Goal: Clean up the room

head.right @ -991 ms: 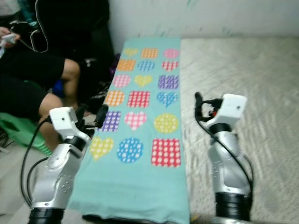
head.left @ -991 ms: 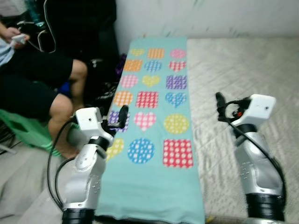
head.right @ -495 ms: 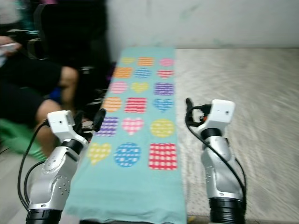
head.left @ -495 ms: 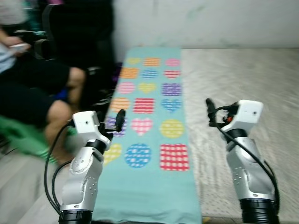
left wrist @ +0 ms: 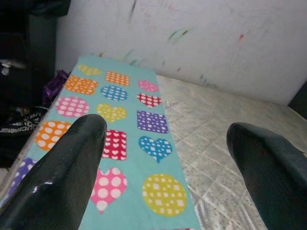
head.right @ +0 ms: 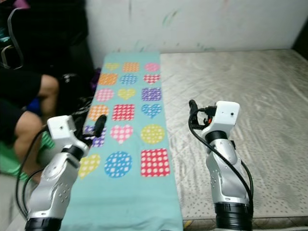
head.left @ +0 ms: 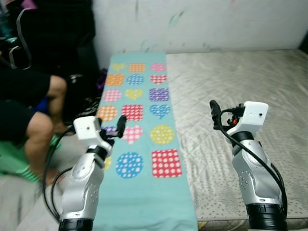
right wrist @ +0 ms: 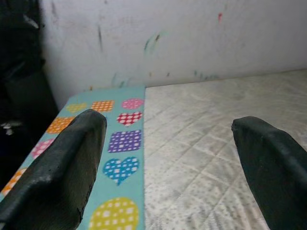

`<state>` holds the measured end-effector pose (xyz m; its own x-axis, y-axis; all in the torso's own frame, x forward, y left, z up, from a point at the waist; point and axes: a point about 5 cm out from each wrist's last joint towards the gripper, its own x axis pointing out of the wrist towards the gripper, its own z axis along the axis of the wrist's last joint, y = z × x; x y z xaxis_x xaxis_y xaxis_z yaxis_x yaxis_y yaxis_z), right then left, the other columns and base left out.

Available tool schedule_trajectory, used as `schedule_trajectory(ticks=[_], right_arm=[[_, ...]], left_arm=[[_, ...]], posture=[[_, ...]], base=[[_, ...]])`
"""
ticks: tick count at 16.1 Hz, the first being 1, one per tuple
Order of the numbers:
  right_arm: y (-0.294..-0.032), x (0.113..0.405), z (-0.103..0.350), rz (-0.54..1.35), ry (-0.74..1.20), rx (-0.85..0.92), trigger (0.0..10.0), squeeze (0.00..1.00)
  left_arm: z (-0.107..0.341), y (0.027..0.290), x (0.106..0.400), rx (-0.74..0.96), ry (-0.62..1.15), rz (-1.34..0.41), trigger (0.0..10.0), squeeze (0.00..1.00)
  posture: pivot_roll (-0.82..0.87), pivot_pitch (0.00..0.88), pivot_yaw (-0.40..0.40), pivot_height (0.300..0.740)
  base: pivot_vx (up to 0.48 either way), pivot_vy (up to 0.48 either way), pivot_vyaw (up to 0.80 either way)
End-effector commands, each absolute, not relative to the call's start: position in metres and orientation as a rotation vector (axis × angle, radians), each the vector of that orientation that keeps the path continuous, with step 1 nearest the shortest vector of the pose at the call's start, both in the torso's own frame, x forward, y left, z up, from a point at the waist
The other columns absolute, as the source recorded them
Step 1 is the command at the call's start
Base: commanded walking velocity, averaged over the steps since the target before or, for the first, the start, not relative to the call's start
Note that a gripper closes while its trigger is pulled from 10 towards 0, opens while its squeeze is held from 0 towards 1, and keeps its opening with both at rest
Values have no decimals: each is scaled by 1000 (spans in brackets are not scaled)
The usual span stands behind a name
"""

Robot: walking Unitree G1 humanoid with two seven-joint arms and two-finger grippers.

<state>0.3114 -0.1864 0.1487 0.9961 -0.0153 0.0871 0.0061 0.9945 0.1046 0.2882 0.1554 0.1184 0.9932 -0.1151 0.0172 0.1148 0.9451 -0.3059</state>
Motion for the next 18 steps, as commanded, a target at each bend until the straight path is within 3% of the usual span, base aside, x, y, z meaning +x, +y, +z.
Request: schedule_trajectory(ticks=[1, 8, 18], right_arm=[[-185, 307, 149, 6, -101, 92, 10000, 0], [-190, 287, 134, 64, -60, 33, 10000, 0], [-190, 286, 132, 67, -52, 26, 10000, 0]], left_arm=[[120, 169, 282, -273, -16, -60, 10000, 0], [108, 210, 251, -158, 17, 58, 10000, 0], [107, 212, 250, -158, 21, 63, 10000, 0]], posture=[[-213, 0, 64, 740], [-189, 0, 47, 740], [-187, 0, 45, 740]], base=[[0, 0, 0], [0, 0, 0], [0, 0, 0]])
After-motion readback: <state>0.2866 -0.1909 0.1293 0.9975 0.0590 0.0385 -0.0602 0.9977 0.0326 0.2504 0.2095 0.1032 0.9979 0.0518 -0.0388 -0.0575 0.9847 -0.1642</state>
